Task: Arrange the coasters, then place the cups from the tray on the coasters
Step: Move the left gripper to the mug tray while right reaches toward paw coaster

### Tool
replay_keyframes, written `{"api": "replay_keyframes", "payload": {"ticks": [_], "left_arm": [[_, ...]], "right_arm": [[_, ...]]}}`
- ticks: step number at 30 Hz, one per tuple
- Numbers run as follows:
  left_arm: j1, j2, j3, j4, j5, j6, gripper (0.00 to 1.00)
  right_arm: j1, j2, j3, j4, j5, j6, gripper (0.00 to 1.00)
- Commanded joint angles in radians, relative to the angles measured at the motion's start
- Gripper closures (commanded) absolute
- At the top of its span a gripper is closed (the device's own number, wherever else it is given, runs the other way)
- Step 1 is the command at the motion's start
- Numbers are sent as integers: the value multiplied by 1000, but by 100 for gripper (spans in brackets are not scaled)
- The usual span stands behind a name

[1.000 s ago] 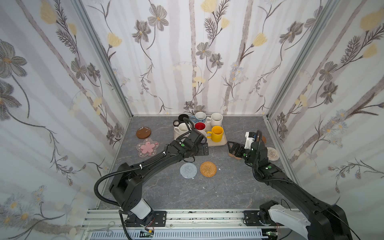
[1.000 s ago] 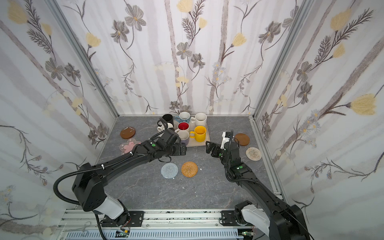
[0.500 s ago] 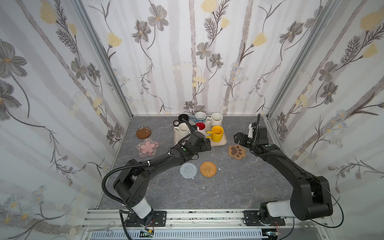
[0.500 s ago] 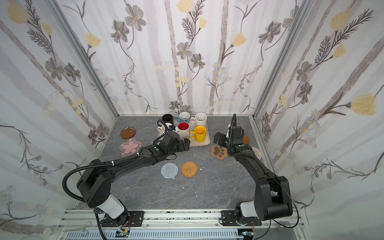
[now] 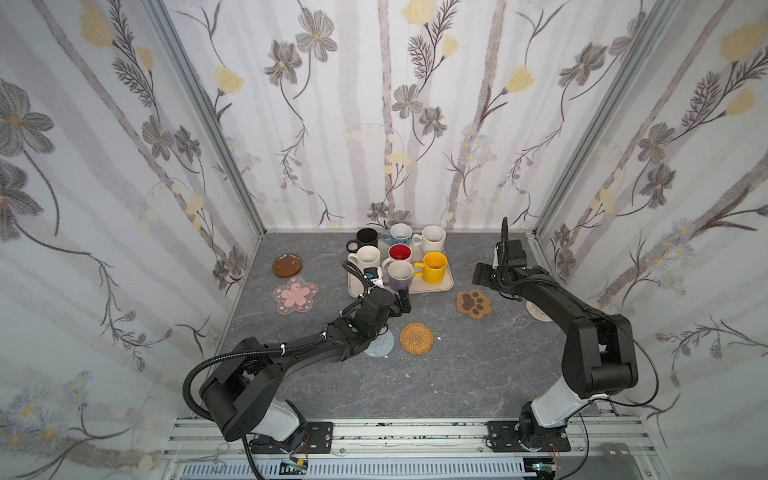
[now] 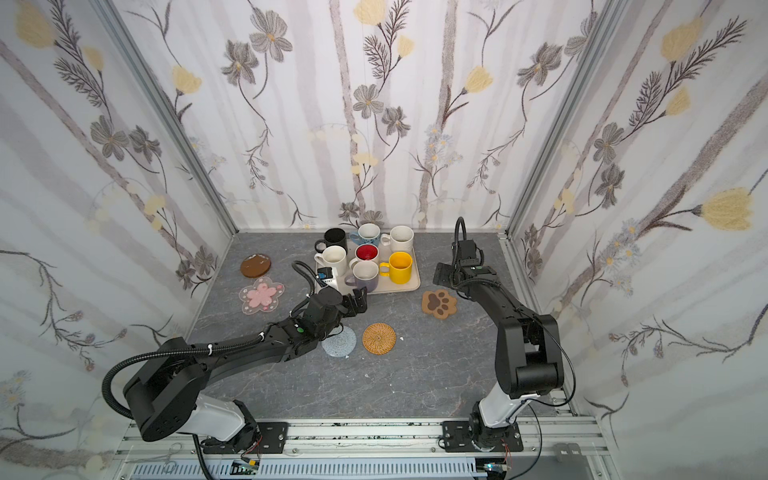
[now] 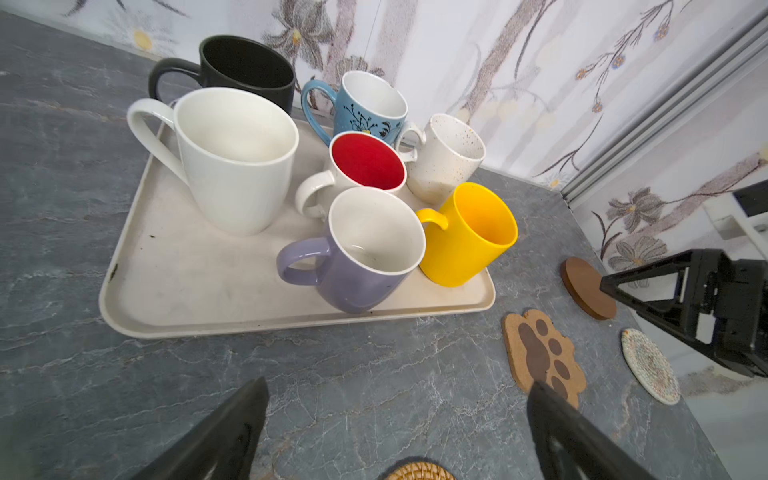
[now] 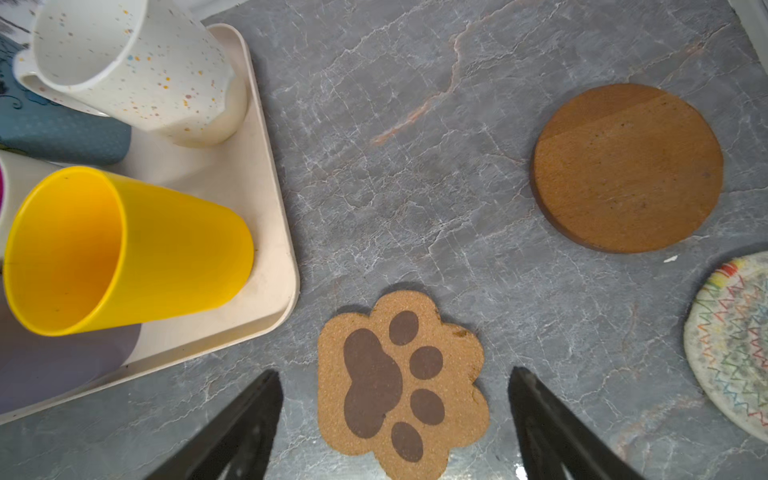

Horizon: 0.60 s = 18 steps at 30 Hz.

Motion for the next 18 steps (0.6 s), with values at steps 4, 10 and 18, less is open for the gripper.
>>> {"api": "replay_keyframes", "payload": {"ticks": [4,10,18], "left_arm": [[2,7,-2,70,-79,56,0],[4,-4,-10,70,-105,62,0],[8,32,5,71,-81,51,0]], "right_arm": [[2,87,78,-32,44,-18,20],[4,174,144,-52,110,1,13],[14,239,180,-52,158,82,21]]}}
